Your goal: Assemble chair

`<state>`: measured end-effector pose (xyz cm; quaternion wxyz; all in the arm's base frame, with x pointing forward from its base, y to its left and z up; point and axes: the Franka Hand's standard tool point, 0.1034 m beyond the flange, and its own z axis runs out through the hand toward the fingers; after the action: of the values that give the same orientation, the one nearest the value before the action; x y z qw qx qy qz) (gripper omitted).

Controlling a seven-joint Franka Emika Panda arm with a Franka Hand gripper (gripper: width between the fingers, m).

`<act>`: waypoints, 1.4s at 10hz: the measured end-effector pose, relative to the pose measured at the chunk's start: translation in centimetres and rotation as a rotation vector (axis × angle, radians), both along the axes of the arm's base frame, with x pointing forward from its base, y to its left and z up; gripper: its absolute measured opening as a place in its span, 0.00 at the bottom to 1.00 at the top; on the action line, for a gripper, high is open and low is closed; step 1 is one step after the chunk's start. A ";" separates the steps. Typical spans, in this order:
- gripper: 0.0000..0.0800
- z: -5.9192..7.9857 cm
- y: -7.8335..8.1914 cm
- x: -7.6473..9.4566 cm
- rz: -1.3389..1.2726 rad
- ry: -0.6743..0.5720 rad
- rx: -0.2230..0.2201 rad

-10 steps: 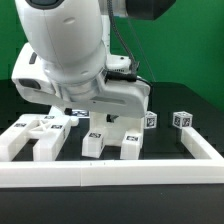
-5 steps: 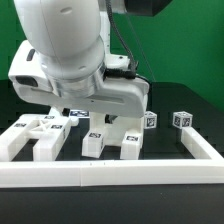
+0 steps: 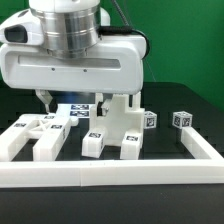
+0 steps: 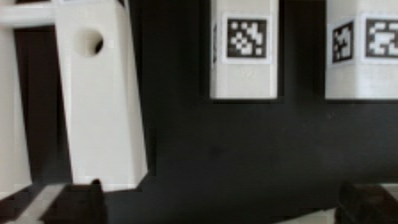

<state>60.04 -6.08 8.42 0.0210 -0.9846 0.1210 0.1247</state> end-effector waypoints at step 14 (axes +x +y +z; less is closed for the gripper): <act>0.81 -2.0 -6.2 -2.4 0.136 -0.395 -0.143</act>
Offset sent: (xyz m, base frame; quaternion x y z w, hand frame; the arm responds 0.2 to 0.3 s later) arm -0.0241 -0.0427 0.0078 0.0094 0.0369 -0.0812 0.9960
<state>57.65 -12.26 6.46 -0.0342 -0.9947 0.0564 -0.0786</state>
